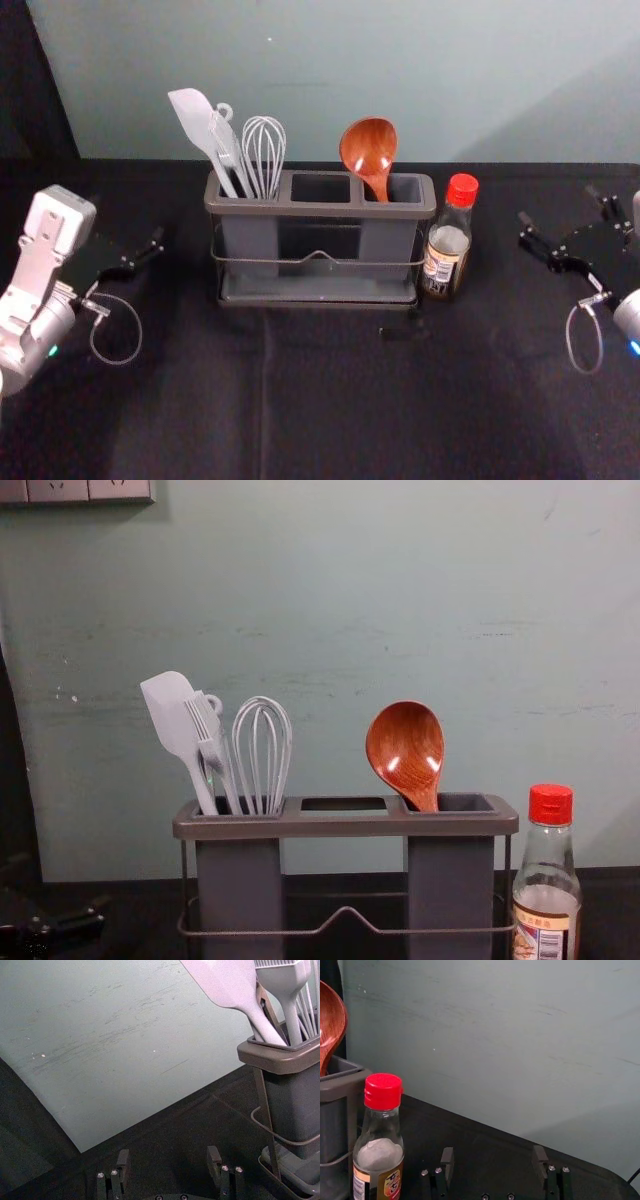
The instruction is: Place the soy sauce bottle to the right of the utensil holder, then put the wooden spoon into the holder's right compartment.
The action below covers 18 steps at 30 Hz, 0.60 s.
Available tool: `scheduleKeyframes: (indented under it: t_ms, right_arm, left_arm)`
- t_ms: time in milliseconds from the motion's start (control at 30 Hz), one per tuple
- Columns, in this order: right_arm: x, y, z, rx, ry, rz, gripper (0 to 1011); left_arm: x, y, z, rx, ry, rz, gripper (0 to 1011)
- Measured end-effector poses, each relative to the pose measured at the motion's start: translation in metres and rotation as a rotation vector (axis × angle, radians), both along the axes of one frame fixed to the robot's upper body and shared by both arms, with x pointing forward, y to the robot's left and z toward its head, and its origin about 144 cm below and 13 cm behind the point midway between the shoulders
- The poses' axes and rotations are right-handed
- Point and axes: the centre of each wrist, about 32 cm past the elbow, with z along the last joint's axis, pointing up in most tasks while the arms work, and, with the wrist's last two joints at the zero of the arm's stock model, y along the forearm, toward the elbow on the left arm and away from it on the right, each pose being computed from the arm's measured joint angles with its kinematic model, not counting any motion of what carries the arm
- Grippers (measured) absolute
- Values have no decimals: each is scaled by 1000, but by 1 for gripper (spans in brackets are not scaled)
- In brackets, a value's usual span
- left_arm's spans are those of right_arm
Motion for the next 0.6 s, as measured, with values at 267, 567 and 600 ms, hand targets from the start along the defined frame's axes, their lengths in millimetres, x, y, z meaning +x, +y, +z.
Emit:
scheduleKeyframes:
  t_ms: [267,567,600]
  right_arm:
    - [0,0,-1,2,5,7,1002]
    - [0,0,-1,3,3,7,1002]
    - [0,0,-1,3,3,7,1003]
  left_arm:
    - [0,0,0,0,0,0,1000]
    - [0,0,0,0,0,0,1000]
    - [0,0,0,0,0,0,1000]
